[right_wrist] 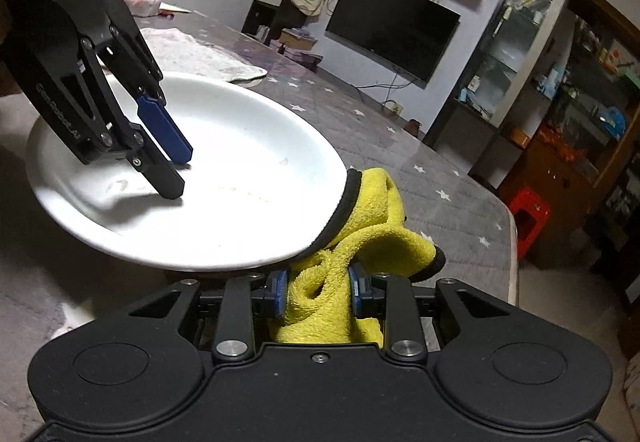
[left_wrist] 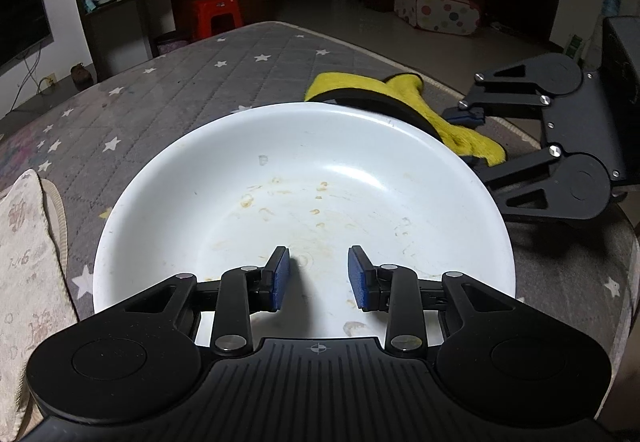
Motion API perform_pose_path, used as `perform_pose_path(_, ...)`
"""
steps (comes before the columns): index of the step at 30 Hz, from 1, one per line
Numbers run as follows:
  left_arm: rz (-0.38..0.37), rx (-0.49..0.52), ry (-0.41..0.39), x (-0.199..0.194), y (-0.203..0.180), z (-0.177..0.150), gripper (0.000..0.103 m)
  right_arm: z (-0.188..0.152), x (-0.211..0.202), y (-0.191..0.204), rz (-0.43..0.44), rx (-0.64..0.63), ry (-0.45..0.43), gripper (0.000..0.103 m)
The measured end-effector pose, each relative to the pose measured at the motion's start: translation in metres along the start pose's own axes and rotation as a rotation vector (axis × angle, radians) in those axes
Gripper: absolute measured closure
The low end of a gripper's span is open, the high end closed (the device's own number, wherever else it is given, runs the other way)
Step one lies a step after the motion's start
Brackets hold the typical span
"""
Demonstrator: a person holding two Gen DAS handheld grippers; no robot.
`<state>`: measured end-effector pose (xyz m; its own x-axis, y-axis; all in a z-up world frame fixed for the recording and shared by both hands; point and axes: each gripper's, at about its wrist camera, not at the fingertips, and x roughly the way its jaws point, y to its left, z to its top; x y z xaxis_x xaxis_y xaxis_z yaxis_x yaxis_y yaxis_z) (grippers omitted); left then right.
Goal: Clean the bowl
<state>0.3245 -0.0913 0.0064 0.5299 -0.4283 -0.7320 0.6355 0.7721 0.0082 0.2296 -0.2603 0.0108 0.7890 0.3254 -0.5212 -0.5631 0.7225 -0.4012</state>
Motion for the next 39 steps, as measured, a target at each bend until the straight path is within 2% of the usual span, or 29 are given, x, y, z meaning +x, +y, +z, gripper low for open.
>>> perform_pose_path(9,0.001,-0.007,0.002,-0.001,-0.001,0.000,0.069,0.002,0.015,-0.008,0.004,0.040,0.006,0.073)
perform_pose_path(13,0.001,-0.007,0.001,-0.001,-0.001,0.000,0.069,0.002,0.003,-0.003,0.024,0.068,0.022,0.073)
perform_pose_path(22,0.005,-0.017,-0.005,-0.002,-0.002,-0.002,0.069,-0.003,-0.030,0.024,0.000,0.106,0.039,0.073)
perform_pose_path(31,0.011,-0.028,-0.014,-0.003,-0.003,-0.003,0.069,-0.008,-0.059,0.048,-0.002,0.173,0.025,0.073)
perform_pose_path(39,0.005,-0.025,-0.015,-0.003,-0.002,-0.003,0.069,-0.004,-0.077,0.068,0.036,0.167,0.002,0.073)
